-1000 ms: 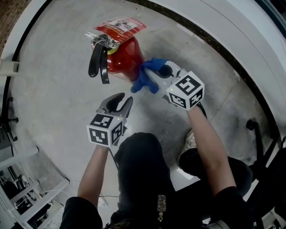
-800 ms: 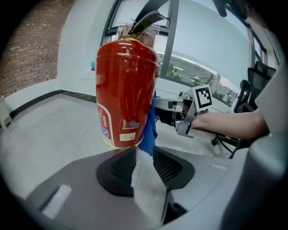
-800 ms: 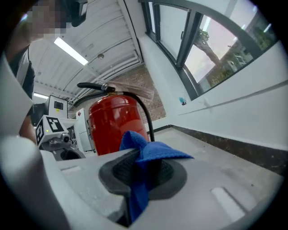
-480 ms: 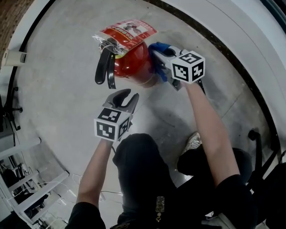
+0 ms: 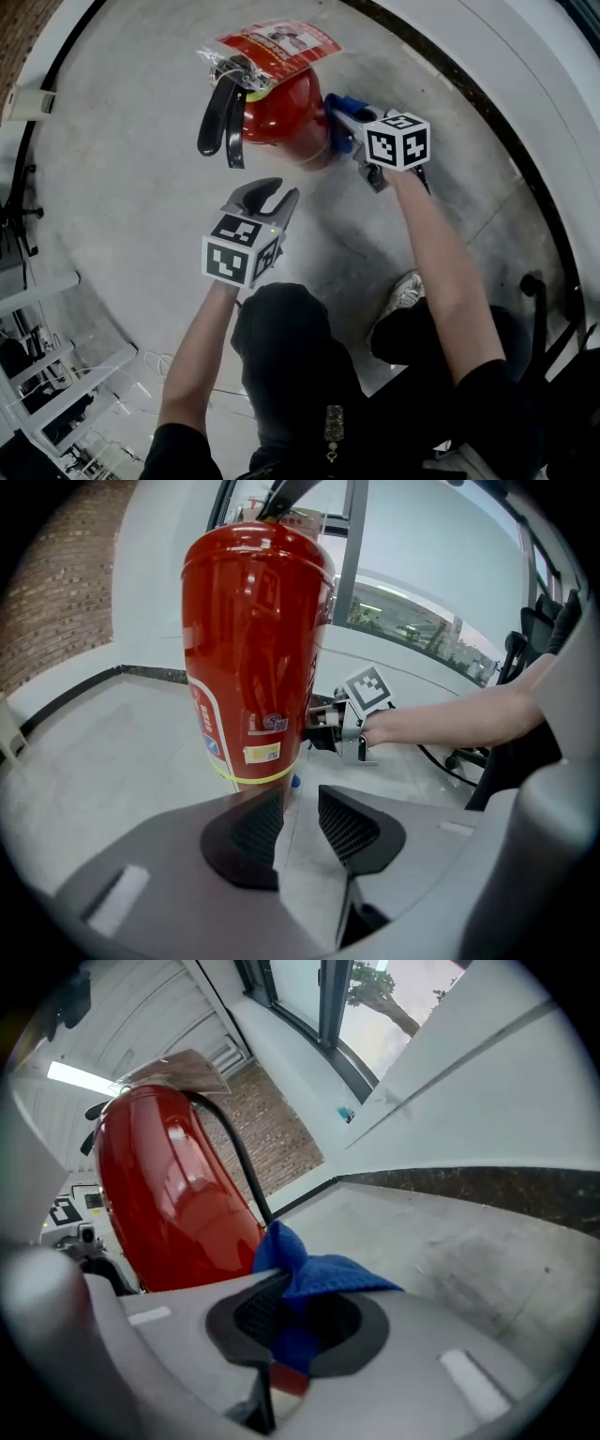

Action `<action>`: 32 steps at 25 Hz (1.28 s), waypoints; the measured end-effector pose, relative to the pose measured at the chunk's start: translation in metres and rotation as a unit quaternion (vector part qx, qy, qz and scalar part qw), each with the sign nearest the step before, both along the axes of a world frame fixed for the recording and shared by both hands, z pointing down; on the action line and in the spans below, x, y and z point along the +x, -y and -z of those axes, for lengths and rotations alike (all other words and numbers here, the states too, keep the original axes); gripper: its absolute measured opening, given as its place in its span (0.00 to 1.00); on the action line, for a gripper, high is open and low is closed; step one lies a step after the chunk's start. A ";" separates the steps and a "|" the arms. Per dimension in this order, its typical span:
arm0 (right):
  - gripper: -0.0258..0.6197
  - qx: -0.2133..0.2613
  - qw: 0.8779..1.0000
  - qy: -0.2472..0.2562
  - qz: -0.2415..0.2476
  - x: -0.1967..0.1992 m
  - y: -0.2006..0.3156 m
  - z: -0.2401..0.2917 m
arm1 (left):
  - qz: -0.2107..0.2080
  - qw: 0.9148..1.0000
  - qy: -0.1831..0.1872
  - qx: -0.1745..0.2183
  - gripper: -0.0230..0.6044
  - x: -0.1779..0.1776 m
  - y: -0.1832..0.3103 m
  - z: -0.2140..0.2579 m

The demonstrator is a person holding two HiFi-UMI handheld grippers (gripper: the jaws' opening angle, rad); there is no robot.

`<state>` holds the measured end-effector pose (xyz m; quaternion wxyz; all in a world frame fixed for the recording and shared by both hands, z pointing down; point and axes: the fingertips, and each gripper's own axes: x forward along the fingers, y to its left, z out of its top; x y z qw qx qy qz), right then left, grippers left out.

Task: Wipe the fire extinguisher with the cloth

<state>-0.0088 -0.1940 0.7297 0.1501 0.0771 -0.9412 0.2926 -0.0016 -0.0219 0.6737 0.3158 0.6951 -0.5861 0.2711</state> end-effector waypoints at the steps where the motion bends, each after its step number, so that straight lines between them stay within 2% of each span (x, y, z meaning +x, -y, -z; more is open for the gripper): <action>1: 0.11 0.003 1.000 -0.001 0.003 0.004 -0.005 0.001 | 0.000 1.000 -0.002 0.001 0.24 0.000 -0.001 0.000; 11: 0.11 0.016 0.997 0.057 0.040 0.033 -0.068 0.035 | -0.017 1.000 -0.011 0.000 0.24 0.003 -0.005 -0.006; 19: 0.11 0.053 0.991 0.045 0.113 0.010 -0.135 0.028 | -0.002 1.000 -0.031 0.000 0.24 0.000 -0.007 -0.017; 23: 0.11 0.047 0.988 0.063 0.132 0.004 -0.144 0.023 | 0.013 0.999 -0.033 -0.011 0.24 -0.005 -0.012 -0.027; 29: 0.11 0.056 0.985 0.001 0.160 0.015 -0.133 -0.010 | 0.030 0.999 -0.035 -0.022 0.24 -0.012 -0.017 -0.037; 32: 0.11 0.073 0.980 -0.033 0.183 0.020 -0.122 -0.030 | 0.039 0.998 -0.033 -0.028 0.24 -0.017 -0.017 -0.042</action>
